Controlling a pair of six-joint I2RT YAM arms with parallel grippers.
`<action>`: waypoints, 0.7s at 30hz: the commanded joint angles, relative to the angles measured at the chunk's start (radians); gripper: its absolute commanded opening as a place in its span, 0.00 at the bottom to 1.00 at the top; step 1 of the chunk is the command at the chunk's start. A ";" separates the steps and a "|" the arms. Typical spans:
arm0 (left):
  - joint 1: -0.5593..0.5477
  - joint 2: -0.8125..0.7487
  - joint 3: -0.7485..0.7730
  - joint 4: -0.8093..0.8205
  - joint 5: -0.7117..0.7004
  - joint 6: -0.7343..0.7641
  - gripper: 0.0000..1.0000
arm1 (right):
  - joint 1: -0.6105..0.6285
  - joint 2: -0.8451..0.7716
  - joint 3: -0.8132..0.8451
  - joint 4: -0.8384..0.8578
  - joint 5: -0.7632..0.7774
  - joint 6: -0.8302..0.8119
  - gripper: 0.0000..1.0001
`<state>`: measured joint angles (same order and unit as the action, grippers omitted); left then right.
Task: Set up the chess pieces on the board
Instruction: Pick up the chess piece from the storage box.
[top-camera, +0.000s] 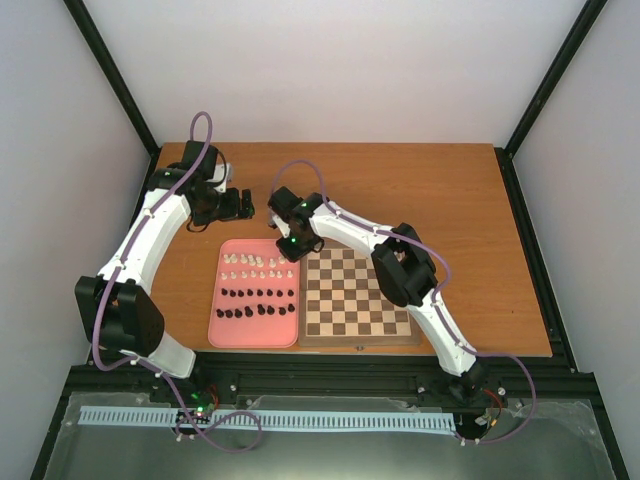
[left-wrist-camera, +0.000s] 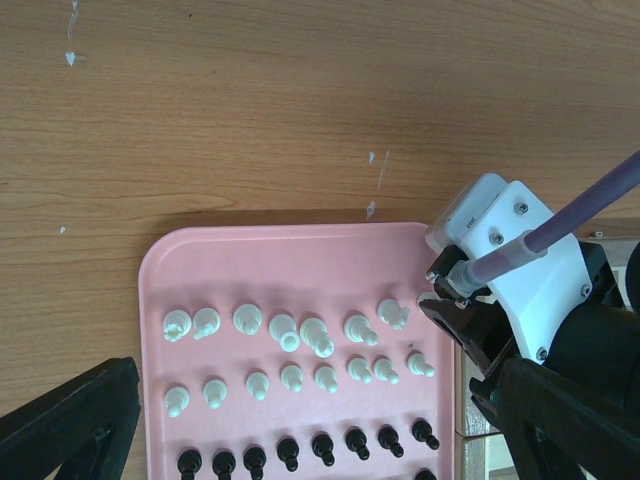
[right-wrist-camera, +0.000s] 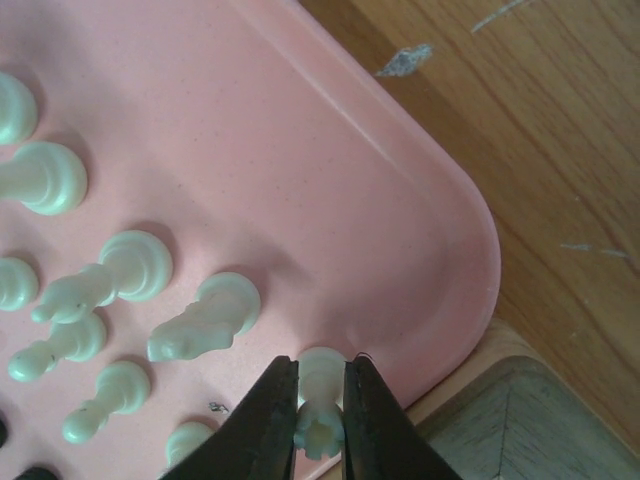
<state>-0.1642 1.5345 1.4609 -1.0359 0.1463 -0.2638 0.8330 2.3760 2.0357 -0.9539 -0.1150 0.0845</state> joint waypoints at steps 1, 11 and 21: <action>-0.001 0.009 0.003 0.011 0.001 0.015 1.00 | 0.008 0.011 0.020 -0.013 0.018 -0.005 0.12; 0.000 0.010 0.008 0.009 0.003 0.014 1.00 | 0.008 -0.084 0.093 -0.019 0.012 -0.010 0.07; -0.001 0.008 0.006 0.011 0.008 0.012 1.00 | -0.068 -0.284 -0.093 -0.019 0.119 0.065 0.07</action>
<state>-0.1642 1.5345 1.4609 -1.0359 0.1467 -0.2642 0.8177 2.2082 2.0567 -0.9703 -0.0700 0.1059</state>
